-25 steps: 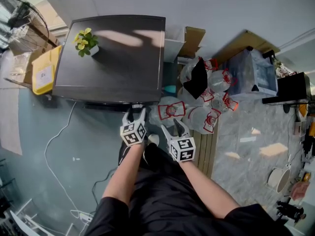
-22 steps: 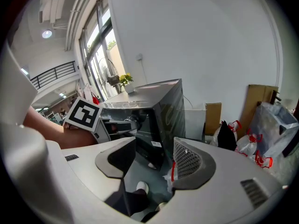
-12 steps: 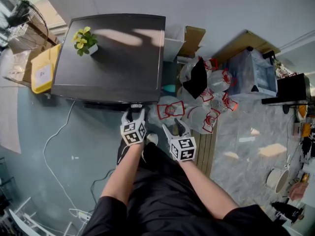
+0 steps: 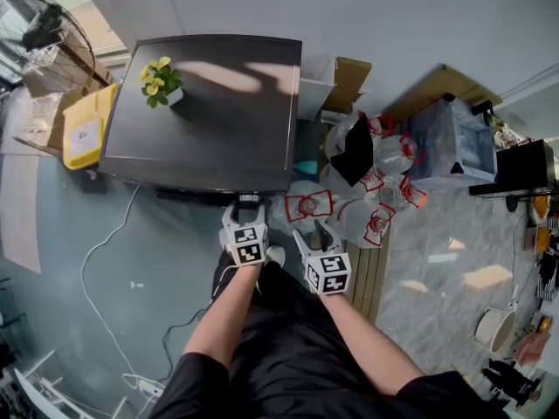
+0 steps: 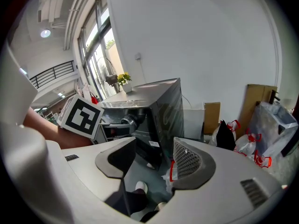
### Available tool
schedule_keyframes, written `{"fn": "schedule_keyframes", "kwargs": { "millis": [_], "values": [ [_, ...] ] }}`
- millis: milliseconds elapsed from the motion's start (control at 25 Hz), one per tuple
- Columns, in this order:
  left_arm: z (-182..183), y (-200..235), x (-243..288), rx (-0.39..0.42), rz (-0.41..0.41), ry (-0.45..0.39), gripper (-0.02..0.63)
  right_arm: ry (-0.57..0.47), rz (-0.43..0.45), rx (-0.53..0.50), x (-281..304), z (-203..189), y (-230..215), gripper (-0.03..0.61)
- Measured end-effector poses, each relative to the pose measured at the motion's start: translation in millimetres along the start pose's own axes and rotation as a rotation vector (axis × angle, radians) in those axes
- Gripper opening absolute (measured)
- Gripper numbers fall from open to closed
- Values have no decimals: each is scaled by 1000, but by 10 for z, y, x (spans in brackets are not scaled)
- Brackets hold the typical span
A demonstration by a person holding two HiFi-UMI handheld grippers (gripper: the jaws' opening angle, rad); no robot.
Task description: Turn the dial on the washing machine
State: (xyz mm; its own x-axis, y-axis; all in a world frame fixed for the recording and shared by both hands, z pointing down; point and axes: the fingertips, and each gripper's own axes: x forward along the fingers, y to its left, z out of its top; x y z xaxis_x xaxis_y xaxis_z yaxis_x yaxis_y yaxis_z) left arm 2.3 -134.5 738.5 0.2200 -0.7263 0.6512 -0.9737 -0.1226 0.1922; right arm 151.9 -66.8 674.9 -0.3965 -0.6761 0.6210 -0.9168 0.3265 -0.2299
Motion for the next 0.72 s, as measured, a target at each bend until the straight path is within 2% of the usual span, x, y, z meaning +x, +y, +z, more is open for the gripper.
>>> {"fn": "schedule_keyframes", "kwargs": {
  "millis": [160,360,720],
  "values": [
    [4,-6,-5,69,27,15,267,-4,-4,-6,18,23,-13,222],
    [6,0,-10,64,37,13,267,14,-1,-1,23,9,7,222],
    [165,-17,-60,-119,-78,-114,278,28,-5,-32,23,-32,-11,222]
  ]
}}
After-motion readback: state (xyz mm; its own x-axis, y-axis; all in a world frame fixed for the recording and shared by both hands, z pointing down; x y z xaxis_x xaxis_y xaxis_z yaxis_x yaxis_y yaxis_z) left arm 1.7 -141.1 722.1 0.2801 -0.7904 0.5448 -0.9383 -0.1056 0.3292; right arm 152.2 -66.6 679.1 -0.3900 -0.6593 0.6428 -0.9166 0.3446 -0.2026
